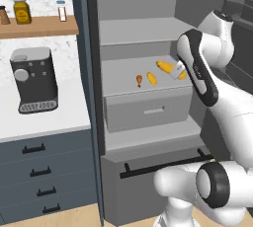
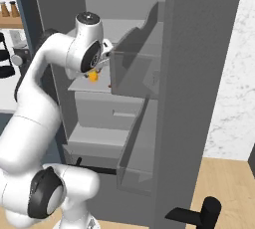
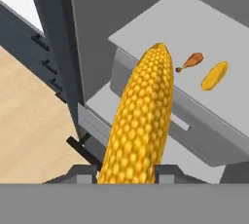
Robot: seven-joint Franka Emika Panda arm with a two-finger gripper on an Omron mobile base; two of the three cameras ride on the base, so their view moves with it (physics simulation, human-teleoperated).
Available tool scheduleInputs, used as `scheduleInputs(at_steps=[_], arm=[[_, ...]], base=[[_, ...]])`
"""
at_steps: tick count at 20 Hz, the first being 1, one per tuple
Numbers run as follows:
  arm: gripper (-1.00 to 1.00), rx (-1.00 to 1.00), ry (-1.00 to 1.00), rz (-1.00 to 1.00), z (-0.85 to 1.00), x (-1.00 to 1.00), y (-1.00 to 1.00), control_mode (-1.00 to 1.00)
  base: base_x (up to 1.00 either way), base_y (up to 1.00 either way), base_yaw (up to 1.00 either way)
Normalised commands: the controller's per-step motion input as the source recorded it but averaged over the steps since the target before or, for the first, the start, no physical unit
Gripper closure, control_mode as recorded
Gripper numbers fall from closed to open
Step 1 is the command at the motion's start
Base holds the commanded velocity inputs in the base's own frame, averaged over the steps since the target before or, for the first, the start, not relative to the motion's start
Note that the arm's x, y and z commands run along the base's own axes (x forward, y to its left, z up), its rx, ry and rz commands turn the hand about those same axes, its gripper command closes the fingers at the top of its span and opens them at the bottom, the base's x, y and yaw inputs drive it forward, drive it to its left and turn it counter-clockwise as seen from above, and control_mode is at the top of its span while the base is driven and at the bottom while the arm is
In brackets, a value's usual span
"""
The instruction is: Place one corn and one chicken drumstick in each tupperware on the nearby counter, to pack two identical lunches.
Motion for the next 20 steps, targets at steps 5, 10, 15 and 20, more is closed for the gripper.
scheduleInputs(at_steps=[5, 10, 15, 20], arm=[[1.00, -0.01, 0.26, -0.13, -0.77, -0.74, 0.60, -1.00], [1.00, 0.12, 0.24, -0.21, -0.44, -0.37, 0.18, -1.00], [1.00, 0.00, 0.00, 0.00, 0.00, 0.00, 0.00, 1.00], [1.00, 0.00, 0.00, 0.00, 0.00, 0.00, 0.00, 1.00]], base=[[0.00, 0.00, 0.00], [0.00, 0.00, 0.00], [-0.28, 0.02, -0.21], [-0.03, 0.72, -0.31]])
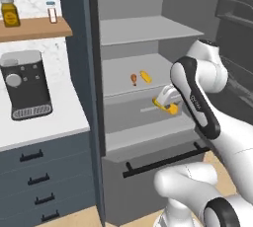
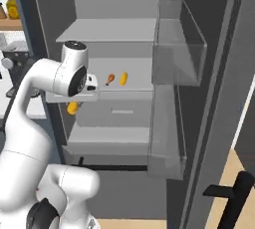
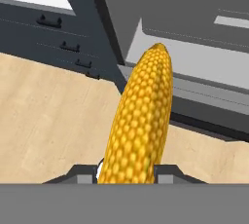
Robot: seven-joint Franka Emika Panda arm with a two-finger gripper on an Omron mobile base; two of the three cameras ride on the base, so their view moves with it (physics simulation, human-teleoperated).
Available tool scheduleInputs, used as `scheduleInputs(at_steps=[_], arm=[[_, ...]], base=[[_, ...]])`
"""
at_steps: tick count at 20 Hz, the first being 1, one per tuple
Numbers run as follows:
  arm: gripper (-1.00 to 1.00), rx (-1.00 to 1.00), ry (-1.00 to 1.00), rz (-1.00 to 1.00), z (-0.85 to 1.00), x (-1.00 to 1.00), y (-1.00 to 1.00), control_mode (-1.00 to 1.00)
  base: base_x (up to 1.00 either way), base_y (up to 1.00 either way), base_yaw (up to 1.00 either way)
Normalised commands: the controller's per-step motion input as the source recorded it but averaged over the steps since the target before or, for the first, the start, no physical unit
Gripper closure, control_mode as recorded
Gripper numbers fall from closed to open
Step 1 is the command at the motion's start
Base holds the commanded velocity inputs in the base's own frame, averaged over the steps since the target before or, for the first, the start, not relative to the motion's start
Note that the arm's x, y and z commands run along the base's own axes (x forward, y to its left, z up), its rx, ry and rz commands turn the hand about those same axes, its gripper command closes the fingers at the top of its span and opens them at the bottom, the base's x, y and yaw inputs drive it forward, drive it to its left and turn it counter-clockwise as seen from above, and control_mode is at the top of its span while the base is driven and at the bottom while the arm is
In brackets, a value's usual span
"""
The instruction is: Place one corn and one chicken drumstick in each tupperware on the nearby counter, to pack two identical lunches.
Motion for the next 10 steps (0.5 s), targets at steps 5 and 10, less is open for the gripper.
scheduleInputs(at_steps=[5, 10], arm=[[1.00, 0.00, 0.00, 0.00, 0.00, 0.00, 0.00, 1.00], [1.00, 0.00, 0.00, 0.00, 0.00, 0.00, 0.00, 1.00]], base=[[0.26, 1.00, -0.24], [0.19, 1.00, -0.15]])
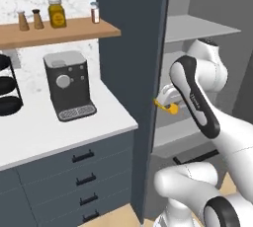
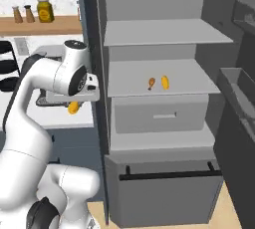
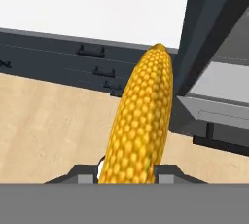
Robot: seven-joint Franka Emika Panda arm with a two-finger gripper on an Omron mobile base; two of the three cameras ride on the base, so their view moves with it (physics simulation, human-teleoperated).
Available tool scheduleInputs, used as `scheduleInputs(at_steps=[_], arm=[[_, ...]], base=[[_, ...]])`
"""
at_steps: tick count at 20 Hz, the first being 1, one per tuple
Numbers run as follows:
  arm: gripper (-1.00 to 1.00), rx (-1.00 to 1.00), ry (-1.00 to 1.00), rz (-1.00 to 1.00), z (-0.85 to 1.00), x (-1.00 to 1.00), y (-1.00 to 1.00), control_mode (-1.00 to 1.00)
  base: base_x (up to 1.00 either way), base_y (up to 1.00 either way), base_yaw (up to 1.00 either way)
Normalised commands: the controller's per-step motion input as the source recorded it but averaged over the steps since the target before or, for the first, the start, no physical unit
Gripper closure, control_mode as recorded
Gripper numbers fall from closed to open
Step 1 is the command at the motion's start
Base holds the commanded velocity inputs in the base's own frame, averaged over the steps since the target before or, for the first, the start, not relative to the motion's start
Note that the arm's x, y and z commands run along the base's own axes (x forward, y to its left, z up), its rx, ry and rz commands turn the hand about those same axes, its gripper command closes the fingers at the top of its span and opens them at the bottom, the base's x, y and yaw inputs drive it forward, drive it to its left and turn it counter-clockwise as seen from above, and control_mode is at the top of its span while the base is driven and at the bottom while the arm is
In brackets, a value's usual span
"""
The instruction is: Place one corn and one chicken drumstick in each tupperware on the nearby counter, to pack two identical lunches.
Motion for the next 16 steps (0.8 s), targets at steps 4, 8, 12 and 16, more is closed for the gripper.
scheduleInputs(at_steps=[4, 8, 12, 16], arm=[[1.00, 0.00, 0.00, 0.00, 0.00, 0.00, 0.00, 1.00], [1.00, 0.00, 0.00, 0.00, 0.00, 0.00, 0.00, 1.00], [1.00, 0.00, 0.00, 0.00, 0.00, 0.00, 0.00, 1.00], [1.00, 0.00, 0.00, 0.00, 0.00, 0.00, 0.00, 1.00]], base=[[0.01, 1.00, -0.03], [-0.04, 1.00, 0.00], [0.00, 1.00, 0.00], [0.00, 1.00, 0.00]])
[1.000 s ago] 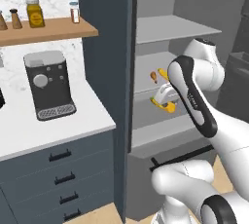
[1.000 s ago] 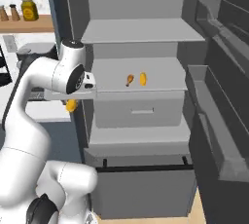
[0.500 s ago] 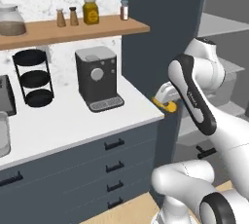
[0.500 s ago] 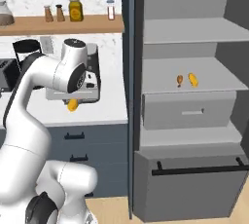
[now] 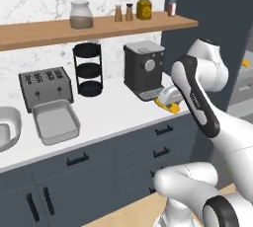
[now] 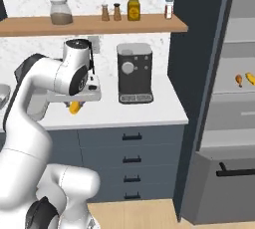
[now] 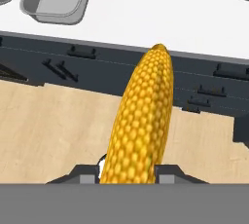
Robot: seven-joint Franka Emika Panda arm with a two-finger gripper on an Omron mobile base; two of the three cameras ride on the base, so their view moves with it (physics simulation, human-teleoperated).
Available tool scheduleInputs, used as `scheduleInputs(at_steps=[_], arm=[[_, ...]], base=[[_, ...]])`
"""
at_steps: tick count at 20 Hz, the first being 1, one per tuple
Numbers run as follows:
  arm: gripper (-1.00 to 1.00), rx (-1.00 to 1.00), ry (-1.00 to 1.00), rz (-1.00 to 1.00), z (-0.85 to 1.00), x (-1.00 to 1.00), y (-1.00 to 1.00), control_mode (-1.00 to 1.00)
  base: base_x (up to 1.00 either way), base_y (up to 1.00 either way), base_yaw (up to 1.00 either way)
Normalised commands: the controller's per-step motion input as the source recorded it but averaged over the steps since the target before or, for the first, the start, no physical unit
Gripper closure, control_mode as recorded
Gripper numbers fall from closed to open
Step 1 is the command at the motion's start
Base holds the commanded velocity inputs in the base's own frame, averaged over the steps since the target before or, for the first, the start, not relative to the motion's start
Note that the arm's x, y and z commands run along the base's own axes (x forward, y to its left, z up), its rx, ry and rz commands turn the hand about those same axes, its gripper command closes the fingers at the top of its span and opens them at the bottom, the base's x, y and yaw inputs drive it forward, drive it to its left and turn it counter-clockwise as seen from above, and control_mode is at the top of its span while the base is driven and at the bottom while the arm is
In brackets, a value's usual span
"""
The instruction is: Place one corn and one chicken drumstick in each tupperware on the nearby counter, to pack two identical lunches.
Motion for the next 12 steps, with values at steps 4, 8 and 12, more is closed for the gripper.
scheduleInputs(at_steps=[4, 8, 12], arm=[[1.00, 0.00, 0.00, 0.00, 0.00, 0.00, 0.00, 1.00], [1.00, 0.00, 0.00, 0.00, 0.00, 0.00, 0.00, 1.00], [1.00, 0.00, 0.00, 0.00, 0.00, 0.00, 0.00, 1.00]], base=[[0.04, 1.00, 0.00], [0.15, 1.00, 0.00], [0.28, 1.00, 0.00]])
